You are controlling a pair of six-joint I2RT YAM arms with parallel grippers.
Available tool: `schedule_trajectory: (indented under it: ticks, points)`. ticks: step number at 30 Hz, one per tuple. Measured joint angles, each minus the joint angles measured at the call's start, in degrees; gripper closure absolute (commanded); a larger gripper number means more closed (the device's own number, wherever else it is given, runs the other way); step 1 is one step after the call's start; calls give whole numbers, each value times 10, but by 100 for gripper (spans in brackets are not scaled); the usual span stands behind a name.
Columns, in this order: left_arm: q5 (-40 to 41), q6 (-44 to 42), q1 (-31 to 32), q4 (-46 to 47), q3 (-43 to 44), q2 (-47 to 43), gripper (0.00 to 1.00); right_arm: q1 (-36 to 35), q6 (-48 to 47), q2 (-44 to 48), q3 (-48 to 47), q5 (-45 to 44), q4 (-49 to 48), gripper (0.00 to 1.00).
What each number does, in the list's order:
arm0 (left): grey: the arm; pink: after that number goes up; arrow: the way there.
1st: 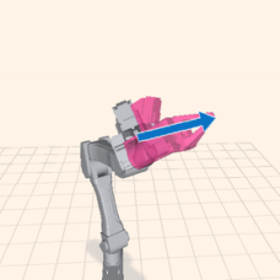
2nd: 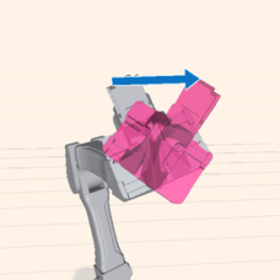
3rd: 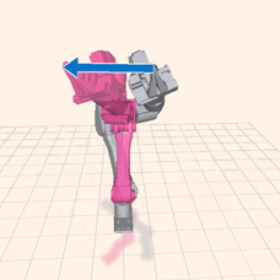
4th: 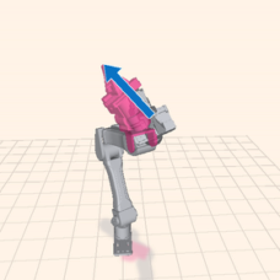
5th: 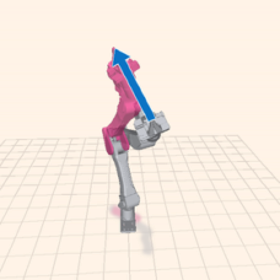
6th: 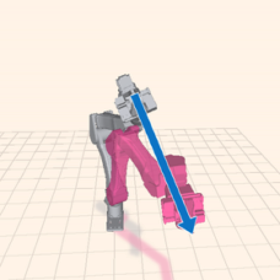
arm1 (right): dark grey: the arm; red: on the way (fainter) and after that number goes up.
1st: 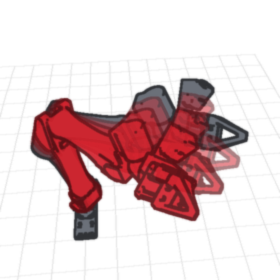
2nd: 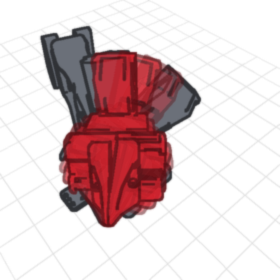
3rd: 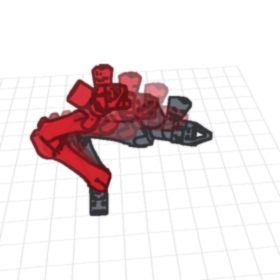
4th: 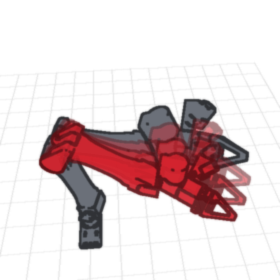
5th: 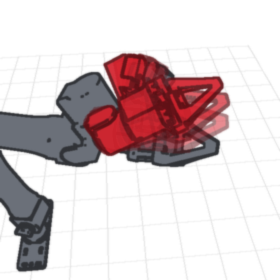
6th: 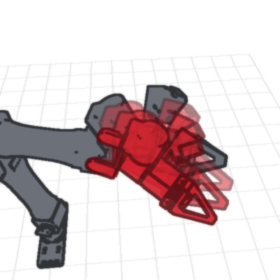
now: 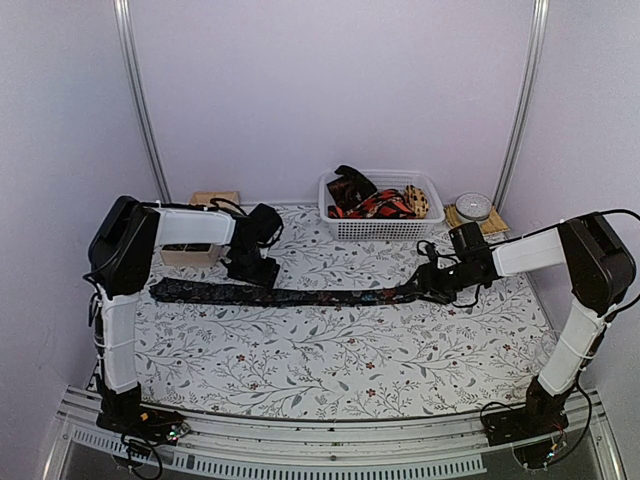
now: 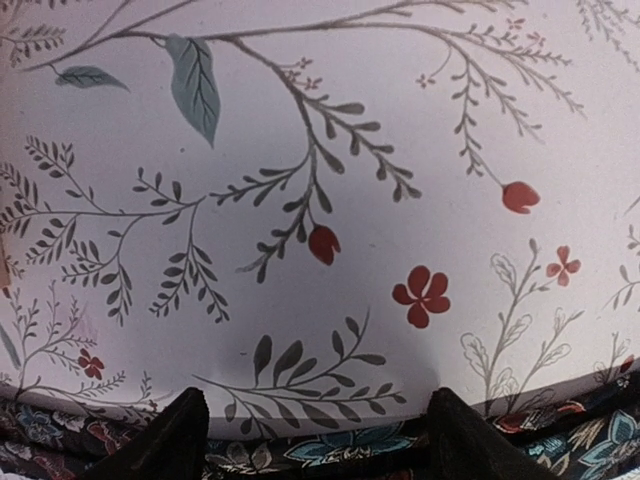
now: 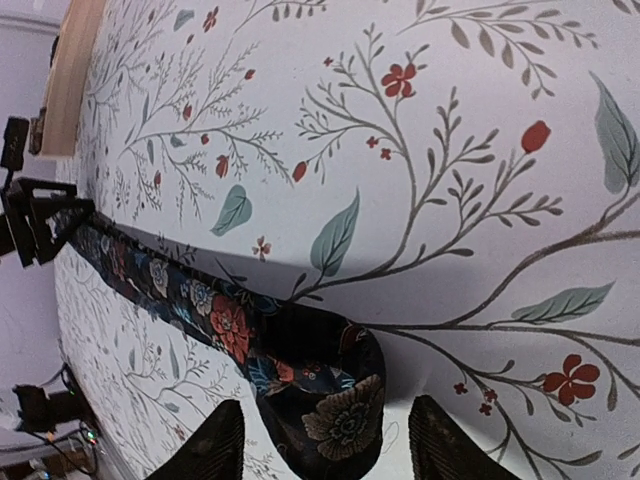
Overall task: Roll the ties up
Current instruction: Adjust the tie at the center of the board.
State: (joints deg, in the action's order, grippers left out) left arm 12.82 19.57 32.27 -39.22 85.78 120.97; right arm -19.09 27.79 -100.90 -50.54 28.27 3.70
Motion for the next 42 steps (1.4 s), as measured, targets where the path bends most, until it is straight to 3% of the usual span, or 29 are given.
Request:
schedule_trajectory:
  ticks: [11, 16, 25, 33, 42]
  points:
    - [0, -9, 11, -1, 8, 0, 21, 7, 9, 1, -30, -2, 49, 37]
    - [-56, -20, 22, -15, 96, 0, 22, 7, -1, 18, -56, -16, 92, 42]
    - [-194, -40, 48, 12, 263, 54, 43, 7, -8, 125, -85, 72, 88, 55]
    - [-245, -60, 52, -2, 300, 159, 52, 3, 33, 36, -105, 181, 33, 57]
    - [-244, -71, 65, 1, 256, 165, 54, 0, 74, -41, -101, 221, -8, 59]
